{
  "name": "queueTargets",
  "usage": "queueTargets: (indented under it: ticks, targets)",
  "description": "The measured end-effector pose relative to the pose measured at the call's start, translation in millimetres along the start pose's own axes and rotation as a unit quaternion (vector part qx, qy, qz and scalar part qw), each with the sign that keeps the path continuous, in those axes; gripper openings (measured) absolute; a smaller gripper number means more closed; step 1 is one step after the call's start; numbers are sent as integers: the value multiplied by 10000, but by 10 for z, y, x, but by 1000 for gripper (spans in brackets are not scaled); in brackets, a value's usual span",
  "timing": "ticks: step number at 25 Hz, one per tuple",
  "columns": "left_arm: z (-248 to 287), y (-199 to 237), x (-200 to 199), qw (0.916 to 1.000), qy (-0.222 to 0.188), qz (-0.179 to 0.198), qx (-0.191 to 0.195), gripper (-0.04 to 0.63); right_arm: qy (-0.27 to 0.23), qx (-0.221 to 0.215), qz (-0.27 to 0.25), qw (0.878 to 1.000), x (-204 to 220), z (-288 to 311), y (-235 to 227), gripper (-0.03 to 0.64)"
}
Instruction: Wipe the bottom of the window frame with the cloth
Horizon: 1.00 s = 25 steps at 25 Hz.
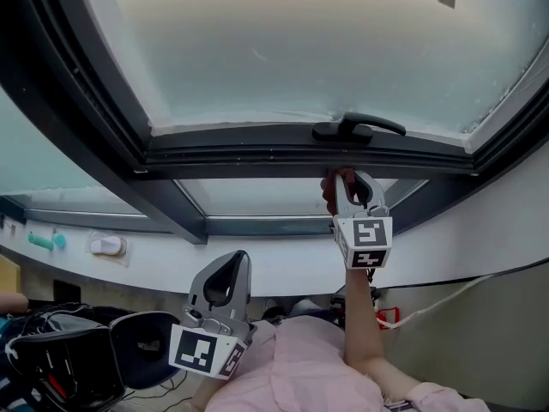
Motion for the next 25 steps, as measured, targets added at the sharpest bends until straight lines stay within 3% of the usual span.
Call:
queueTargets:
  ticks: [16, 25]
  targets:
    - [837, -417, -14, 9954, 306, 25, 909, 0, -206, -577, 13, 9981, 6, -1, -78, 52]
    - [1139, -567, -14, 9940, 329, 63, 1043, 0, -282, -1029, -43, 9943, 21, 2, -169, 49]
Point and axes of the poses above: the fingertips, and each gripper's own axes: z forward along the fingers, y to its left, x out of its underside, the point moved 9 cm from there along -z, backward along the fingers, and after that the axes turned 1 degree about y, right-handed, at the moved point
